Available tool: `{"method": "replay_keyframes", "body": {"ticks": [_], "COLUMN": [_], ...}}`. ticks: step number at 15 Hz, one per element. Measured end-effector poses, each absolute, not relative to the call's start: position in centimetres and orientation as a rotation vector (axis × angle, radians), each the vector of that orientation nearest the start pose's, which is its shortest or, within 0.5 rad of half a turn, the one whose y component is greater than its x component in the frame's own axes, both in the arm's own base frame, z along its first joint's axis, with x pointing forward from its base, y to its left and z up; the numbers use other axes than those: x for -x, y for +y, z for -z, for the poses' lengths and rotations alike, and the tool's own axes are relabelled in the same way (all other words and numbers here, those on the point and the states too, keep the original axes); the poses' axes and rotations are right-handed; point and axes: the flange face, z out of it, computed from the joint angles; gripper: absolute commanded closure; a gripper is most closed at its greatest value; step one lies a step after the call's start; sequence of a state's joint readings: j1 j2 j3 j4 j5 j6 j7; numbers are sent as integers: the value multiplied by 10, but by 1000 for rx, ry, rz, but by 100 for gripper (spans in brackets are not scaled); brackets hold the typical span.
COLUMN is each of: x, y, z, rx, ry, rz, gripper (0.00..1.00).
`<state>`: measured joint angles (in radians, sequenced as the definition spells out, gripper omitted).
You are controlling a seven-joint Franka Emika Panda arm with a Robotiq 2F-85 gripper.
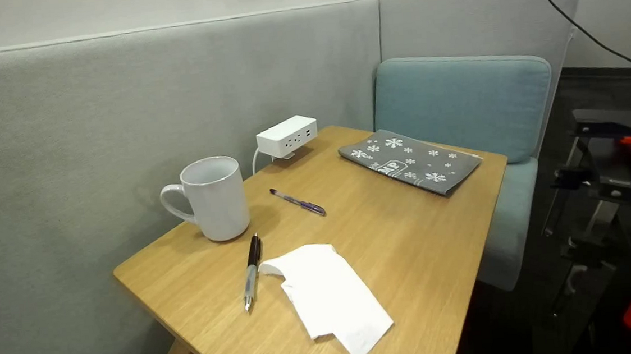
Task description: Move the blue pen to the right
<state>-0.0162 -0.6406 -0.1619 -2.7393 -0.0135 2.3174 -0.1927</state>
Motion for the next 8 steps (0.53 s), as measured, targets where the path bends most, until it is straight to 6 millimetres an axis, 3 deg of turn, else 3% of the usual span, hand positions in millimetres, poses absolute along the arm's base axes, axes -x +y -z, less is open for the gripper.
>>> {"method": "replay_keyframes", "body": {"ticks": [4, 8], "x": [-400, -447], "y": [-39, -25], "z": [-406, -368], "rx": [3059, 3049], "ry": [-105, -83], "rz": [392, 378], "gripper": [0, 0]}}
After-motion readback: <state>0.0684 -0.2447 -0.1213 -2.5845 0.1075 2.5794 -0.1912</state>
